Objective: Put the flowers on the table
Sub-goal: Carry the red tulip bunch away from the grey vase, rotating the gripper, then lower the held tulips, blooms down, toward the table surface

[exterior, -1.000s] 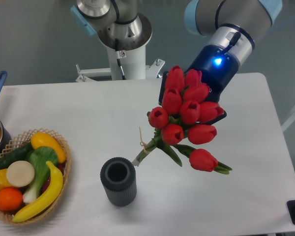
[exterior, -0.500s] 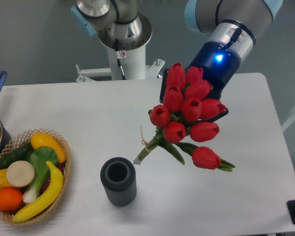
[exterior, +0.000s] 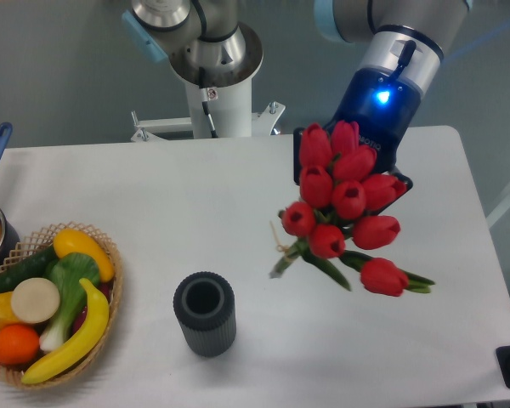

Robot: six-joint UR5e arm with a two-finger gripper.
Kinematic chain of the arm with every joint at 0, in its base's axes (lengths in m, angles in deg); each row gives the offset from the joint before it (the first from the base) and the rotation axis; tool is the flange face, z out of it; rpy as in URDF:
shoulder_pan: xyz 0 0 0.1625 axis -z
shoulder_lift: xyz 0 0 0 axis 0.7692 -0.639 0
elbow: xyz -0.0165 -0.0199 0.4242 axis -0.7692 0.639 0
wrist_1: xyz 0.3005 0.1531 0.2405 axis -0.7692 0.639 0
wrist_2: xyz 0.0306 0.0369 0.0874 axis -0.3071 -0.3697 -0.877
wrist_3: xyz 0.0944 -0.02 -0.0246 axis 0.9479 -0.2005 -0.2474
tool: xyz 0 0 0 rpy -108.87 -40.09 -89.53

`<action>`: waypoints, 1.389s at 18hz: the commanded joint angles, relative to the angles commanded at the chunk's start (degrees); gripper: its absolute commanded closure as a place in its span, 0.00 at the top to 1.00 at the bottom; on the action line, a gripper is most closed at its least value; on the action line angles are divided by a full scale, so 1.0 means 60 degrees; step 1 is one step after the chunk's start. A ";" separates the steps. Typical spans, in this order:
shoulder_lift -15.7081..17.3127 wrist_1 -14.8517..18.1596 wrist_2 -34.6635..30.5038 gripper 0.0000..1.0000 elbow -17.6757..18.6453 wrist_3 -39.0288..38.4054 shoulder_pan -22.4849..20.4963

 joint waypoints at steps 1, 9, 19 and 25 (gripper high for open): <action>0.0102 0.0000 -0.0307 0.37 0.0116 0.0044 -0.0015; 0.0513 0.0117 -0.4336 0.37 0.1477 0.0615 0.0058; -0.0275 0.0410 -0.8011 0.37 0.2037 0.0761 0.0219; -0.1286 0.0425 -0.8322 0.37 0.1920 0.0762 0.0234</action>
